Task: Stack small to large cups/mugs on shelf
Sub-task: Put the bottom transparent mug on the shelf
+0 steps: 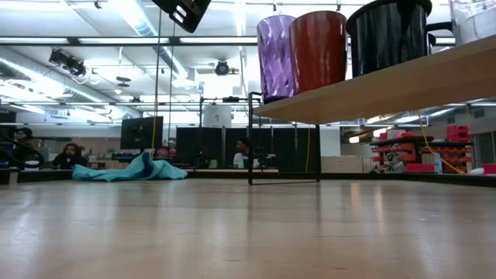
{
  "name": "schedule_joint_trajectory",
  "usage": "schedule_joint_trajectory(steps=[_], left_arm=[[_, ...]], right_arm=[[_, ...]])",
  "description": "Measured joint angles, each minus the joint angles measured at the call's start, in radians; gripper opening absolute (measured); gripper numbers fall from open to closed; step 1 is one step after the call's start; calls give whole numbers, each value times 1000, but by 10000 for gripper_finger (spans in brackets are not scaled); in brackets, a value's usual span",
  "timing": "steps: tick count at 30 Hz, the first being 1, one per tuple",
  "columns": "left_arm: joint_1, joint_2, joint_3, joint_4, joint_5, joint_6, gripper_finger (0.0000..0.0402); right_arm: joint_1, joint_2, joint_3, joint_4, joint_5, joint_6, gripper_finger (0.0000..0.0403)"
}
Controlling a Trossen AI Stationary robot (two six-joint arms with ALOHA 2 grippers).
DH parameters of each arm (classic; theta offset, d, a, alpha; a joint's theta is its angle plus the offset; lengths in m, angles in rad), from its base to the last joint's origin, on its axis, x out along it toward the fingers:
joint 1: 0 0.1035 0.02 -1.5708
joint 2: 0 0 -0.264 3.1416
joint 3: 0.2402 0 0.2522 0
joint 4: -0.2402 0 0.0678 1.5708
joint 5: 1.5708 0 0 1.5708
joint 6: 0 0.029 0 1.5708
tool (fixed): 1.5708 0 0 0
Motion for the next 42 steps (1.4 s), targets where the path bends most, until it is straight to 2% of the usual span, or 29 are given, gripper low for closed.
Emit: schedule_joint_trajectory(steps=[23, 29, 32, 36, 42], left_arm=[[0, 1, 0, 2, 0, 0, 62], [0, 1, 0, 2, 0, 0, 53], [0, 1, 0, 2, 0, 0, 53], [0, 1, 0, -4, 0, -2, 58], [0, 1, 0, -5, 0, -16, 61]], right_arm=[[-3, -10, -1, -207, 10, -3, 34], [-18, -17, 8, -103, 10, 5, 34], [-16, -19, 12, -53, -11, 67, 34], [0, -15, 12, -41, -92, 206, 34], [70, -12, 11, -42, -101, 409, 34]])
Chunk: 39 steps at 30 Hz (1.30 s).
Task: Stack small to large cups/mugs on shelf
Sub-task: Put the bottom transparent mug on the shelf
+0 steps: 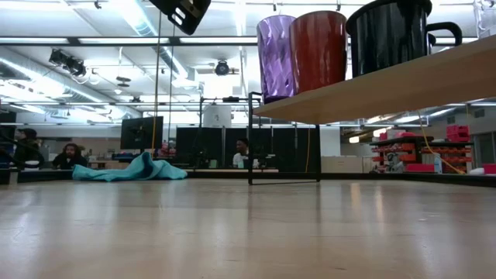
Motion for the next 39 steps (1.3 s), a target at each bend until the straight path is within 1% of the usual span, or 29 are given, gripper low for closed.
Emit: schedule_joint_trajectory(steps=[4, 6, 9, 13, 18, 23, 29, 34, 39], left_arm=[[0, 0, 0, 0, 0, -17, 56], [0, 0, 0, 0, 0, -18, 54], [0, 0, 0, 0, 0, -18, 53], [0, 0, 0, 0, 0, -38, 58], [0, 0, 0, 0, 0, -56, 63], [0, 0, 0, 0, 0, -54, 61], [0, 0, 0, 0, 0, -54, 55], [0, 0, 0, 0, 0, -53, 60], [0, 0, 0, -11, 0, -52, 63]], right_arm=[[37, 0, -10, -26, 0, 180, 33], [48, 3, -25, -39, -7, 243, 31], [58, 3, -50, -46, -11, 282, 25], [59, 3, -65, -102, -11, 317, 14], [57, 3, -68, -171, -4, 319, 7], [57, 3, -68, -232, 21, 319, 11], [23, 3, -68, -240, 49, 281, 10], [-20, 3, -68, -250, 51, 232, 8], [-35, 3, -68, -251, 51, 214, 10]])
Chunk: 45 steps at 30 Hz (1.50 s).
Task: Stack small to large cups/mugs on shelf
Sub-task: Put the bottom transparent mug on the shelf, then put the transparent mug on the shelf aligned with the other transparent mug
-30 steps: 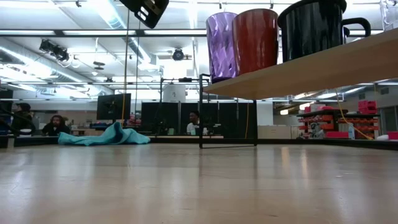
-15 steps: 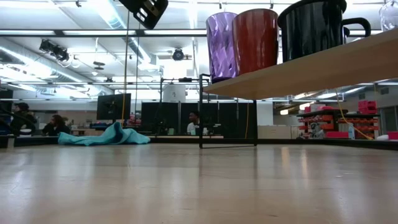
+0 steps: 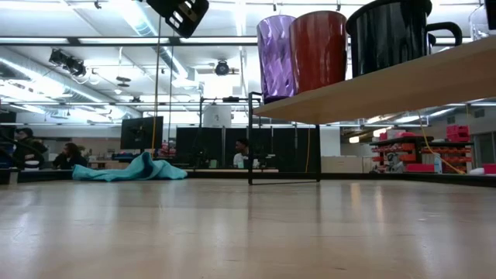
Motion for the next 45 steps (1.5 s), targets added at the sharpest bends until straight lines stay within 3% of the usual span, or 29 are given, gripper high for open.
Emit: schedule_joint_trajectory(steps=[13, 21, 25, 29, 33, 38, 41, 45], left_arm=[[-56, -84, 1, -61, 2, 122, 57], [-83, -110, 132, -474, -11, 26, 92], [-104, -109, 144, -577, -10, -8, 98], [-137, -109, 144, -679, -10, -31, 96], [-169, -109, 144, -835, 10, -86, 89], [-205, -119, 144, -1034, 62, -226, 81], [-229, -119, 143, -1050, 84, -278, 77], [-267, -119, 143, -1052, 78, -325, 74]], right_arm=[[0, -5, 0, 51, 119, -92, 12], [16, -33, 25, 222, 237, -234, 8], [16, -32, 25, 411, 264, -408, 8], [16, -26, 22, 594, 377, -651, 9], [16, -27, 22, 812, 508, -950, 10], [-7, -17, 22, 1068, 533, -1333, 15], [-43, -19, 22, 1138, 534, -1405, 14], [-97, -18, 22, 1117, 522, -1378, 9]])
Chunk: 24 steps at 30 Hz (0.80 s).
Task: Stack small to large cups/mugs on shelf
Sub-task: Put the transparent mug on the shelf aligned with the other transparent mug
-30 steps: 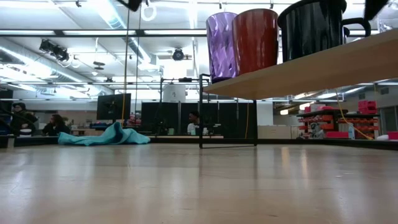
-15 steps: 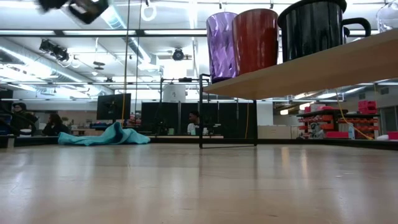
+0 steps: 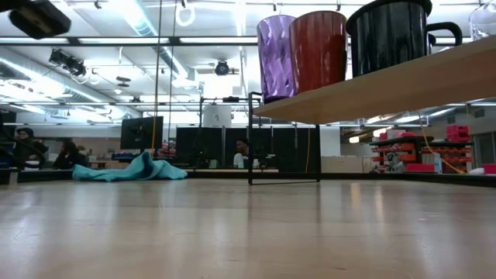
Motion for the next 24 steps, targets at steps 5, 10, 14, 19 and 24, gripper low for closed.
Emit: schedule_joint_trajectory(steps=[5, 10, 14, 19, 24], left_arm=[[-56, 0, 0, -88, -56, -118, 90], [-98, 0, -1, -221, -160, -271, 127], [-103, 0, -41, -236, -176, -340, 154], [-113, 0, -100, -195, -176, -358, 176], [-139, -9, -106, -158, -175, -385, 185]], right_arm=[[-52, 0, 0, -27, -42, 85, 8], [-53, 0, 0, -32, -65, 86, 14], [-53, 0, 0, -33, -77, 92, 12], [-53, 0, 0, -38, -84, 98, 8], [-53, 0, 0, -48, -84, 103, 10]])
